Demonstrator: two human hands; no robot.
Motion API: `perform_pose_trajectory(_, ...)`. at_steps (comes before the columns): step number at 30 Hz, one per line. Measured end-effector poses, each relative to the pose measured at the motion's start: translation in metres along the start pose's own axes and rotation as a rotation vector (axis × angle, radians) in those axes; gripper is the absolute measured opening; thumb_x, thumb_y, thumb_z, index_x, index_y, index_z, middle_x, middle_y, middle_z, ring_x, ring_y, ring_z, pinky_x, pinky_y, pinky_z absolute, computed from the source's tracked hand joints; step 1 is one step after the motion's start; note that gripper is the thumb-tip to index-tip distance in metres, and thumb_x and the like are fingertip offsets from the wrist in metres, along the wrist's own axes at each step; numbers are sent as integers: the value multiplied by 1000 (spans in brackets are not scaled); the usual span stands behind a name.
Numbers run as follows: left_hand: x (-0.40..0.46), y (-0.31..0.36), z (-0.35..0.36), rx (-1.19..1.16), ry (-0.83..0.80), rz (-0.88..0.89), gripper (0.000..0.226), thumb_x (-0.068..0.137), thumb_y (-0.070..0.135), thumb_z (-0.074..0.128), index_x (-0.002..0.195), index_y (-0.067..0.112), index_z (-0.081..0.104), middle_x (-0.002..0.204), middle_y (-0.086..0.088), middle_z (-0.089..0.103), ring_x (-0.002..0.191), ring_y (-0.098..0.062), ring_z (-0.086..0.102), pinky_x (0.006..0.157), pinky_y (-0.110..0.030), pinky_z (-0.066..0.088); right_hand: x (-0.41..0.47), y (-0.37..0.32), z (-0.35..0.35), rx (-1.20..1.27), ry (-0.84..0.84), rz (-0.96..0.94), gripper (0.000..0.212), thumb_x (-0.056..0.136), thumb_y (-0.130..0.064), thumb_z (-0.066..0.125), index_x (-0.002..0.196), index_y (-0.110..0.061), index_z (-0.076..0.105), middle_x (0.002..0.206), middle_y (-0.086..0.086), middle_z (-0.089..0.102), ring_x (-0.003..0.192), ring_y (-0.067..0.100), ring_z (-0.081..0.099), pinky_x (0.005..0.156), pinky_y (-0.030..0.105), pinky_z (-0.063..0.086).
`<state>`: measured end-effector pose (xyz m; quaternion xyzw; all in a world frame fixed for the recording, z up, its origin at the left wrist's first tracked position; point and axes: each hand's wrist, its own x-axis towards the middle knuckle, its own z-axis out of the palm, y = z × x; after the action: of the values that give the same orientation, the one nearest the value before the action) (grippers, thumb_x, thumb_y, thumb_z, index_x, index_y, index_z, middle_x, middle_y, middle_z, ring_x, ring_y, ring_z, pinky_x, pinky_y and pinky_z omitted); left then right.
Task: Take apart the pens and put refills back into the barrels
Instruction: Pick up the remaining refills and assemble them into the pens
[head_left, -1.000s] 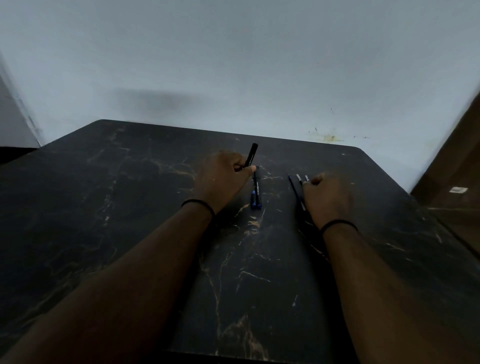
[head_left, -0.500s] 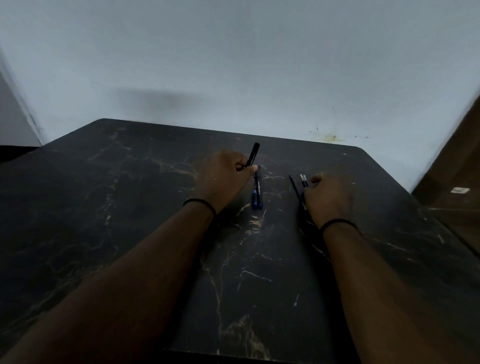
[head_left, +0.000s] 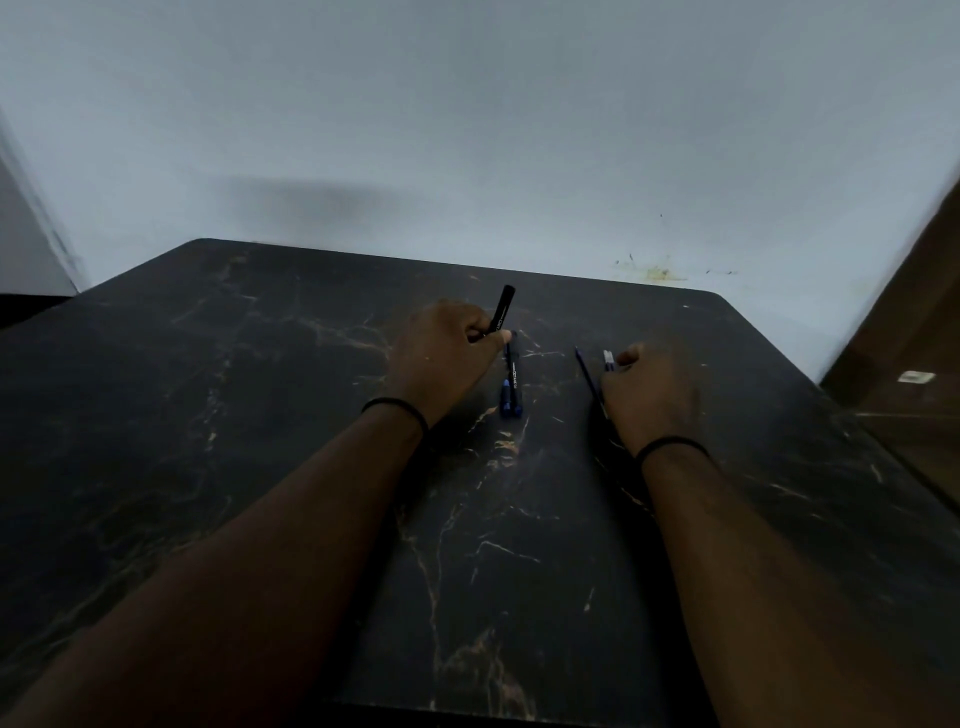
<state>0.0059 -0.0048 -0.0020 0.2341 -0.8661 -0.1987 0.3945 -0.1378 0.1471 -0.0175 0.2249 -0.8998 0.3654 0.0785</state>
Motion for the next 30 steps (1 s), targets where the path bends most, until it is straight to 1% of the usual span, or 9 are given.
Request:
perform_pose_trajectory(3,0,0,-1,5,-5,1,39,87,36,70,63,7,61,58,-10,61,55,-28,60,54,-38,51,-1,-1,-1,16,-3,18,15,86,-15,63,99,-9,68,103,15,68,94,33,62,70,28,37)
perform_pose_trajectory(6,0,0,-1,-3,-12,-1,38,87,35,71,61,9,60,57,-9,59,51,-23,55,53,-34,49,-2,-1,-3,11,-4,19,14,86,-15,64,96,-7,70,100,15,69,83,29,59,69,27,37)
perform_pose_trajectory(10,0,-2,1,-31,2,-22,43,87,35,71,58,8,54,53,-7,53,47,-13,41,51,-27,37,-3,-3,-5,12,2,-4,18,85,-14,63,97,-2,71,100,20,70,91,37,63,74,35,47)
perform_pose_trajectory(12,0,-2,1,-25,-2,-22,43,86,36,71,59,6,54,53,-8,53,46,-12,40,51,-26,36,-4,-3,-6,13,12,-5,18,85,-14,62,97,-3,71,101,19,70,93,37,63,75,35,47)
perform_pose_trajectory(16,1,-4,2,-6,2,-15,46,86,37,70,54,13,48,48,2,44,43,-8,35,50,-24,32,-7,-5,-8,35,50,-21,16,87,-19,62,93,-8,72,92,14,72,72,27,57,67,30,44)
perform_pose_trajectory(20,1,-4,3,10,8,-6,44,86,38,71,55,14,51,48,5,43,43,-6,37,47,-22,30,-10,-11,-8,-2,40,-48,18,89,-27,65,98,-14,76,96,12,74,91,32,67,81,35,53)
perform_pose_trajectory(23,1,-6,3,8,11,3,44,86,38,71,55,14,51,48,5,43,43,-7,36,46,-21,29,-11,-13,-8,-76,14,-81,21,90,-29,66,99,-14,77,98,13,73,94,34,67,88,39,55)
perform_pose_trajectory(26,1,-6,4,8,20,6,45,85,38,72,53,17,48,48,4,45,44,-6,36,47,-22,30,-11,-14,-8,-169,-14,-120,27,90,-34,65,101,-13,78,104,13,73,97,34,66,90,42,54)
perform_pose_trajectory(30,2,-6,4,23,12,11,46,86,38,71,53,17,47,49,2,48,44,-8,37,49,-24,35,-13,-16,-7,-277,-35,-121,29,89,-37,61,97,-14,77,99,13,71,94,33,65,87,40,55)
